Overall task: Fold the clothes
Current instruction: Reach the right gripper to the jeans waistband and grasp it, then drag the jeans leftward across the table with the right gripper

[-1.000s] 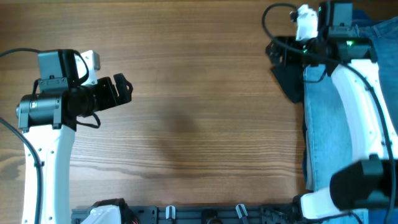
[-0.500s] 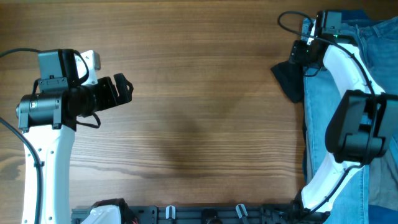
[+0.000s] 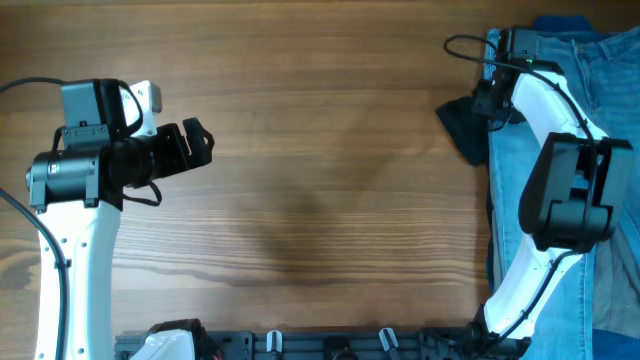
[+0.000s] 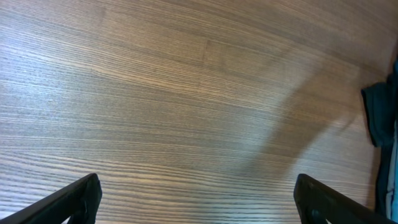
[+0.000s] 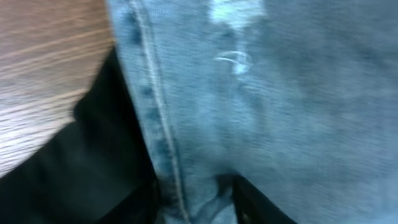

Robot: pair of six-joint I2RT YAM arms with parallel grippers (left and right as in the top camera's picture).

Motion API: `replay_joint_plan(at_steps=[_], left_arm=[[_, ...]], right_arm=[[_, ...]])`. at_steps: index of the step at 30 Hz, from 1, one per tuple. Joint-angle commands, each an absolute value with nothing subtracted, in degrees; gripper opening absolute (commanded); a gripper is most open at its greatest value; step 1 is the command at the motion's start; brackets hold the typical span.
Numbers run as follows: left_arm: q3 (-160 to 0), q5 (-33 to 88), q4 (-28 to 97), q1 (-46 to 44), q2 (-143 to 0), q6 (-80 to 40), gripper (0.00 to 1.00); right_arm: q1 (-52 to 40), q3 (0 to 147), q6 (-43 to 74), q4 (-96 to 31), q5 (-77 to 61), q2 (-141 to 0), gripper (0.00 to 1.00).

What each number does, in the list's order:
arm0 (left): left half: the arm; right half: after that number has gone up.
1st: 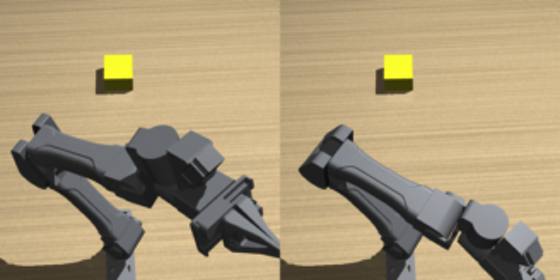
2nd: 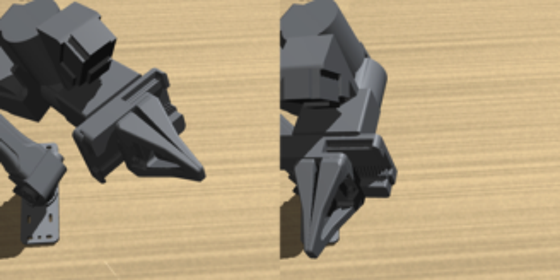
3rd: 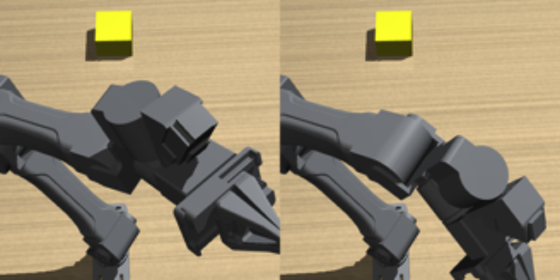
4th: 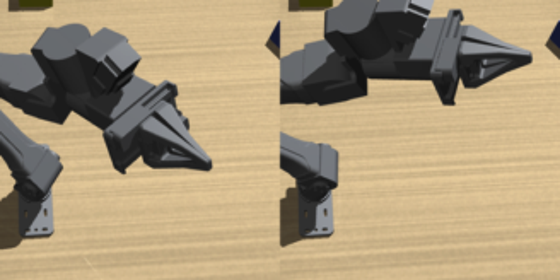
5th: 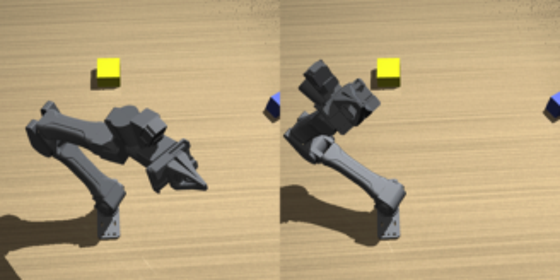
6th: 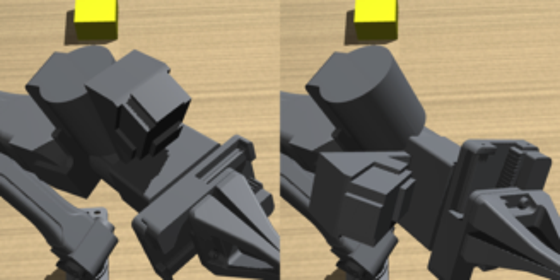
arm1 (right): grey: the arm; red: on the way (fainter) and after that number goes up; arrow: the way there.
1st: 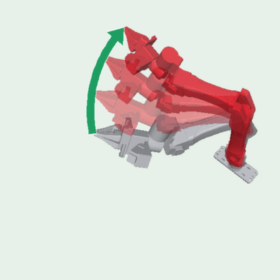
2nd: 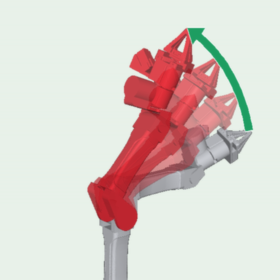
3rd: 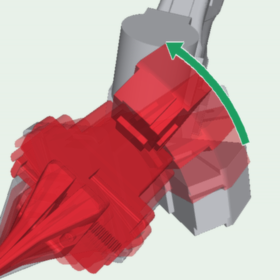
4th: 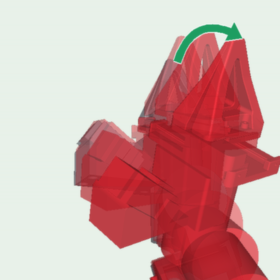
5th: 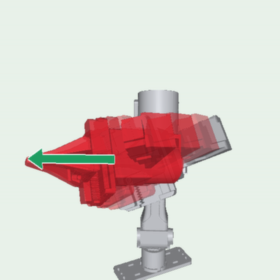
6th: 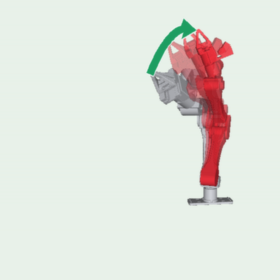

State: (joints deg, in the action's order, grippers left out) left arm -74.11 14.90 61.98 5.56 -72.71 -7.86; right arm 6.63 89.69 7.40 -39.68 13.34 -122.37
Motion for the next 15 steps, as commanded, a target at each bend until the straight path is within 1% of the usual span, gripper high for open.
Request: replay_joint_plan(at_steps=[1,2,4,13,15], left_arm=[[-75.16,15.62,62.0,5.19,-72.55,-7.99,0.99],[-75.16,15.62,62.0,5.19,-72.55,-7.99,0.99],[-75.16,15.62,62.02,5.19,-72.55,-7.99,0.99],[-75.18,15.59,61.95,5.19,-72.55,-7.97,1.0],[-75.18,15.59,61.95,5.19,-72.55,-7.97,1.0]], right_arm=[[6.61,90.45,6.63,-40.36,19.53,-123.52,0.22],[6.61,90.76,6.2,-40.58,19.51,-123.37,0.13],[6.63,91.98,6.17,-41.1,18.85,-122.87,0.04],[7.46,99.79,7.11,-44.53,17.72,-117.93,0.04],[8.12,101.01,7.2,-44.71,14.61,-116.57,0.04]])
